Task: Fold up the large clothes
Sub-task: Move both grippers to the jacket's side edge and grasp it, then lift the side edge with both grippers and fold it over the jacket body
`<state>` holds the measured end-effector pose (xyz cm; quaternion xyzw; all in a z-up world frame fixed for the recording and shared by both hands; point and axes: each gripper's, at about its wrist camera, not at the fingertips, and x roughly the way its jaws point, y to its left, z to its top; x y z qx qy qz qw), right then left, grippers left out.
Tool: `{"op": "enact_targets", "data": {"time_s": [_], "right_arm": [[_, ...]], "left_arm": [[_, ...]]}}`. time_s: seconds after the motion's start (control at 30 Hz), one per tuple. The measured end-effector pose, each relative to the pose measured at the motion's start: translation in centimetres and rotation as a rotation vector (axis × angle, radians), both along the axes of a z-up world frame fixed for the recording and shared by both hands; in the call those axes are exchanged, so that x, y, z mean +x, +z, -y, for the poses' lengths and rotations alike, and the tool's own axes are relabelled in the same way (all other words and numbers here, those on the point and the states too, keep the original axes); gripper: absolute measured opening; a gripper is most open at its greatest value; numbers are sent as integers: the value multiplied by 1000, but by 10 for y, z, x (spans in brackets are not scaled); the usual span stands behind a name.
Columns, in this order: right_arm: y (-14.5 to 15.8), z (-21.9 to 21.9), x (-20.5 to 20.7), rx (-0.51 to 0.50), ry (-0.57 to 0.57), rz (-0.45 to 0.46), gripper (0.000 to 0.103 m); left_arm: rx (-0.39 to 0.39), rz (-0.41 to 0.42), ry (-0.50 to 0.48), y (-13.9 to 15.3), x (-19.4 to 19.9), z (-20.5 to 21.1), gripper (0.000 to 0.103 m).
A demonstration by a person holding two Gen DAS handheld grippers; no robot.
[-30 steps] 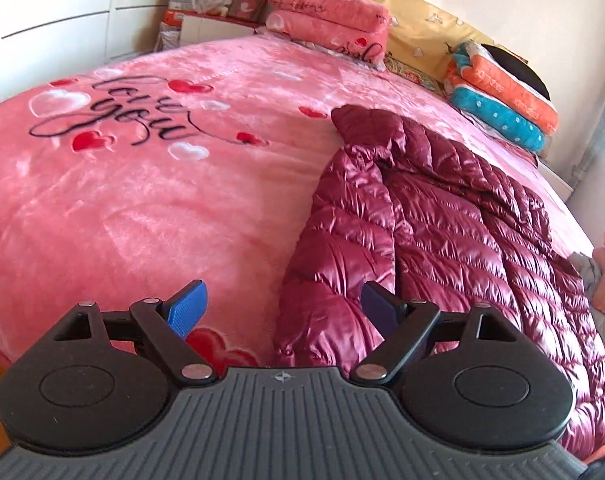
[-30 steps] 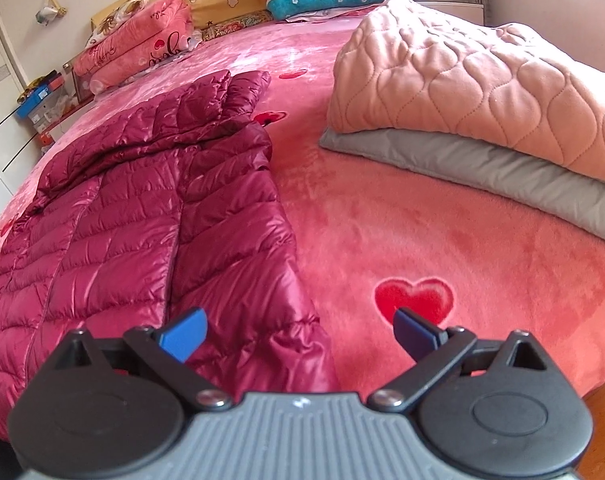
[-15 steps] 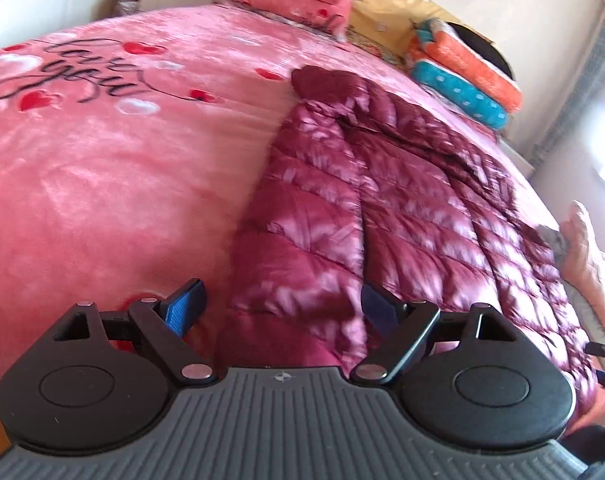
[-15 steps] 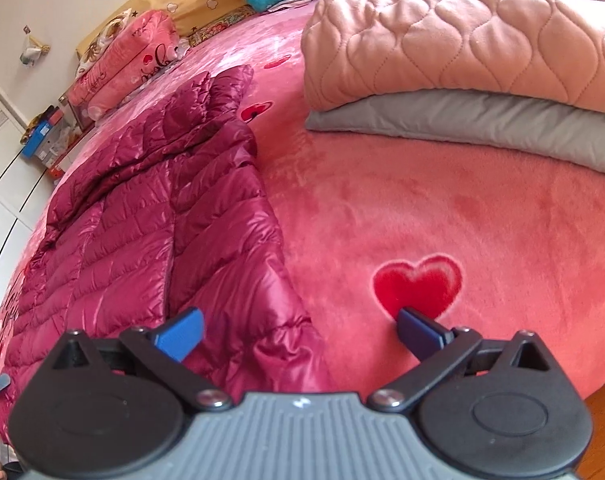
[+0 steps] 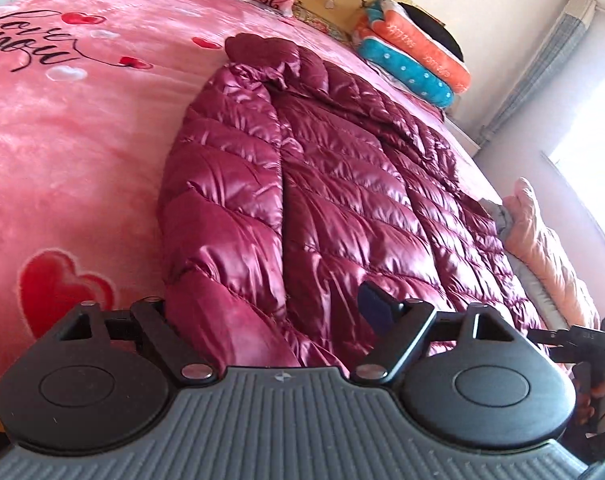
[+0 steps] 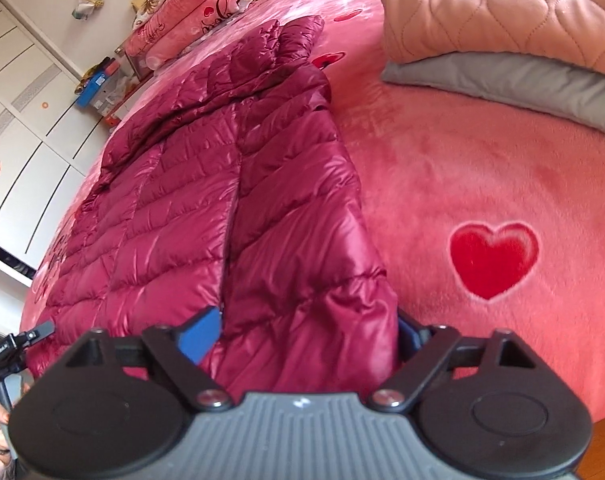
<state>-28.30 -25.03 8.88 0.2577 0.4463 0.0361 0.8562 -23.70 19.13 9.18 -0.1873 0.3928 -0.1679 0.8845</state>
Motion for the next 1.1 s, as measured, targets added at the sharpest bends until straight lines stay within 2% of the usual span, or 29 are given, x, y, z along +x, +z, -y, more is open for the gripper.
{"op": "enact_targets", "data": {"time_s": [0.1,0.23,0.33,0.4,0.47,0.53,0.6,0.63,0.67,0.7,0.73,0.83,0.9,0.93,1.1], "right_arm": [[-1,2,-2,47,15,-2,71],[-2,4,0,106,41,-3,70],[-6,8,2,182,55,-1,69],[-10,13,2,250,56,-7,67],[-14,16,4,280,39,-28,67],[-12,11,7,252,46,-35,67],[-8,3,8,195,66,-35,67],[-6,-2,8,161,81,-31,65],[-4,-7,8,132,90,-31,52],[-5,-10,10,111,90,-41,34],[-5,-12,10,96,83,-49,29],[-4,-16,8,81,78,-41,21],[-3,-18,5,96,70,-31,12],[-2,-20,4,103,64,-22,11],[7,-28,-5,179,21,35,7]], "left_arm": [[-3,1,-29,0,-1,4,82],[-3,-1,-41,-1,-2,6,64],[-26,-1,-38,-3,-3,0,58],[-40,1,-34,-5,-4,-2,58],[-49,9,-38,-7,-5,-1,65],[-42,20,-53,-7,-5,2,77],[-1,30,-65,-5,-6,10,77],[11,32,-66,-5,-5,12,75],[15,32,-66,-5,-5,13,71],[11,30,-64,-4,-5,13,61],[3,27,-64,-4,-5,12,43],[-12,11,-52,-2,-5,11,26],[8,27,-58,2,-9,15,19],[11,33,-60,5,-10,16,16],[-77,61,-45,20,-17,9,11]]}}
